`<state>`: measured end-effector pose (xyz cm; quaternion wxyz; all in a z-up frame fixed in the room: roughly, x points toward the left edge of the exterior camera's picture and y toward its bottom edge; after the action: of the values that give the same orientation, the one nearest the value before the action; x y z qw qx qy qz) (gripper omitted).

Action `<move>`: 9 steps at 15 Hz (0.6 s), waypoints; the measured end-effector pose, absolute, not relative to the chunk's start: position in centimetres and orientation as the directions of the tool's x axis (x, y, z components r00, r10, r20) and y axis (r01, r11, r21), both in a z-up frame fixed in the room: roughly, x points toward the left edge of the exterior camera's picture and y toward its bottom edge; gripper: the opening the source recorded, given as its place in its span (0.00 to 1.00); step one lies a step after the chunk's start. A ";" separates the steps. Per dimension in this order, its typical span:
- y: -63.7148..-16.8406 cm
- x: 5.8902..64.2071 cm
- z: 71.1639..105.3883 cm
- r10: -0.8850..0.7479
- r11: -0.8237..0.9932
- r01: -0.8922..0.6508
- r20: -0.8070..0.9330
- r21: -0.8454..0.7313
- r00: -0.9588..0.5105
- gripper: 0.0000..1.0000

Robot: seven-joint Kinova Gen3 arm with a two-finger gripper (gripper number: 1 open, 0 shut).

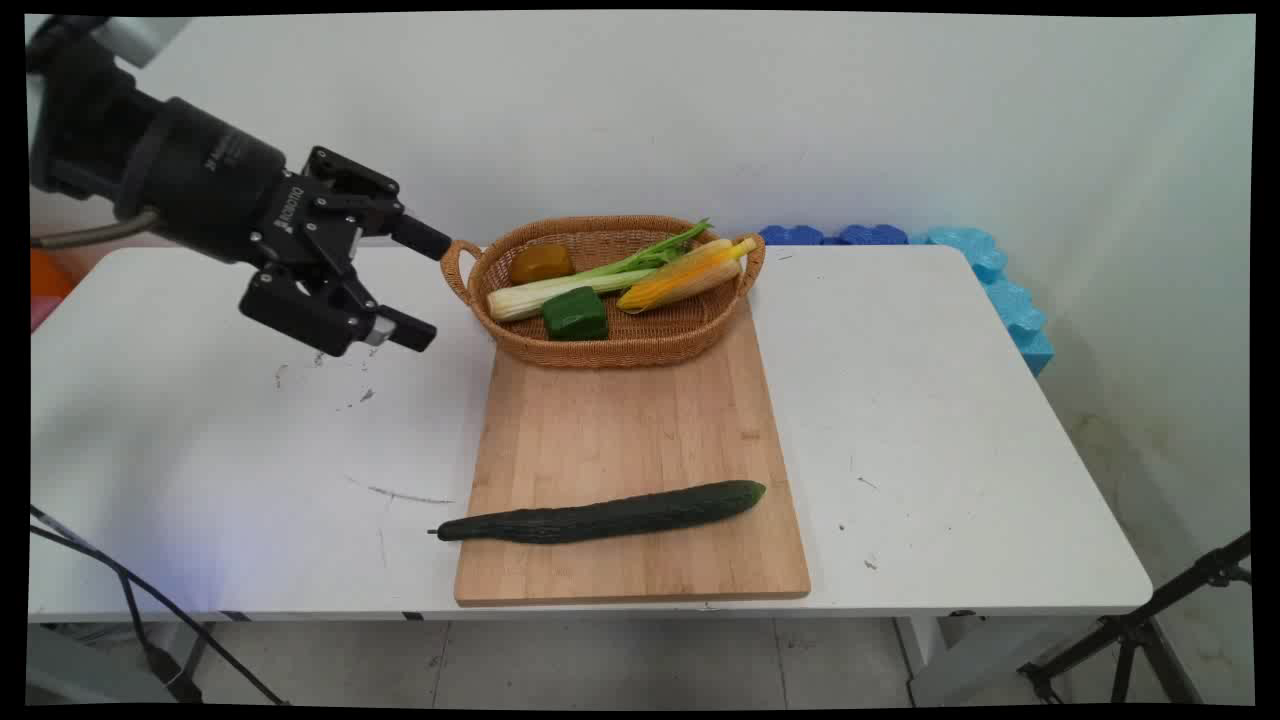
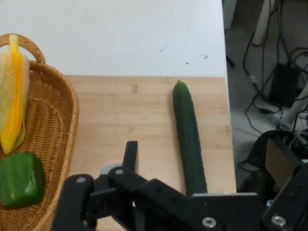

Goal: Pick up the cucumber from the cutting board

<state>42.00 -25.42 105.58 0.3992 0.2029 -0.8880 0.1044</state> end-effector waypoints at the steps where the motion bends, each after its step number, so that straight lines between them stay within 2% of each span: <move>1: -25.6 41.6 105.5 -0.283 0.893 -0.449 0.746 -0.024 -0.603 1.00; 5: -26.6 39.0 104.5 -0.334 0.870 -0.492 0.713 -0.018 -0.616 1.00; 9: -28.2 35.7 101.7 -0.349 0.871 -0.490 0.662 -0.032 -0.664 1.00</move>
<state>35.73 -28.17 101.74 0.3387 0.2313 -0.9061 0.1040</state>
